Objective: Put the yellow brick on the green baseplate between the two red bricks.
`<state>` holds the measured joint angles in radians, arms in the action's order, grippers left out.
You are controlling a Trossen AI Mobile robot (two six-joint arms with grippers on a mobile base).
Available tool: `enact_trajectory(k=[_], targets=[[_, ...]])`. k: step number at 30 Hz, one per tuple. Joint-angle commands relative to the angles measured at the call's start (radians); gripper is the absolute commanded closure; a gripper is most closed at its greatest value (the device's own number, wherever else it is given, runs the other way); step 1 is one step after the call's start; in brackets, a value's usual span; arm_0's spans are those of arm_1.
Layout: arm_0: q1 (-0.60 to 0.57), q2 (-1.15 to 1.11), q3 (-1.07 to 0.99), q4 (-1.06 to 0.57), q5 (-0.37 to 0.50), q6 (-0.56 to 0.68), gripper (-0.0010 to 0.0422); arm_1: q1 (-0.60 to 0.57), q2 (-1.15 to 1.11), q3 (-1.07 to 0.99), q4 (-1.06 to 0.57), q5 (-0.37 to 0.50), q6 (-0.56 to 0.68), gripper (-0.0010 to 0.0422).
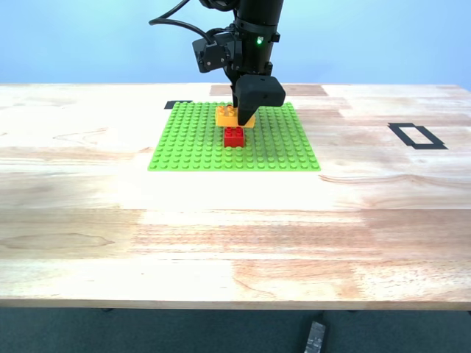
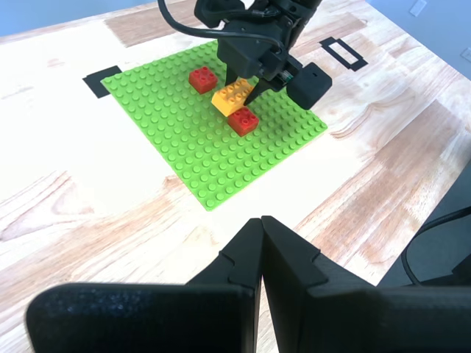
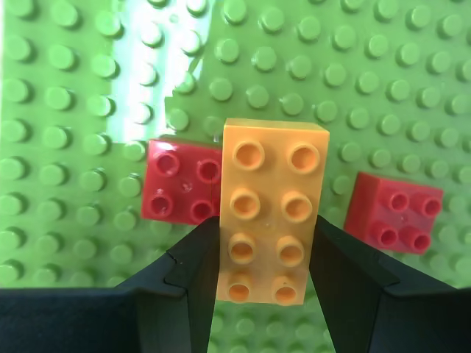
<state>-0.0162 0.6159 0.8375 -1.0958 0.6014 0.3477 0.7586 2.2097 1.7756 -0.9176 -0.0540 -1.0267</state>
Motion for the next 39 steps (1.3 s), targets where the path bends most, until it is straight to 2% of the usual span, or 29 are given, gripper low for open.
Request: enact_trajectory(k=[1,24,34,39], targets=[[0.0,-0.002,0.001,-0.002,0.002,0.0,0.0413,-0.001,0.009,0.021,0.01,-0.001,0.025,0.0409],[0.0,-0.004,0.0,0.0,0.009,0.0,0.0413,-0.029,0.011,-0.017,0.076,-0.002,0.028,0.0409],[-0.002,-0.007,0.0,-0.007,0.009,0.0,0.0413,-0.033,0.019,-0.026,0.097,-0.01,0.078,0.0409],[-0.003,-0.012,0.0,0.002,0.009,0.0,0.0412,-0.039,0.013,-0.026,0.096,-0.052,0.08,0.0396]])
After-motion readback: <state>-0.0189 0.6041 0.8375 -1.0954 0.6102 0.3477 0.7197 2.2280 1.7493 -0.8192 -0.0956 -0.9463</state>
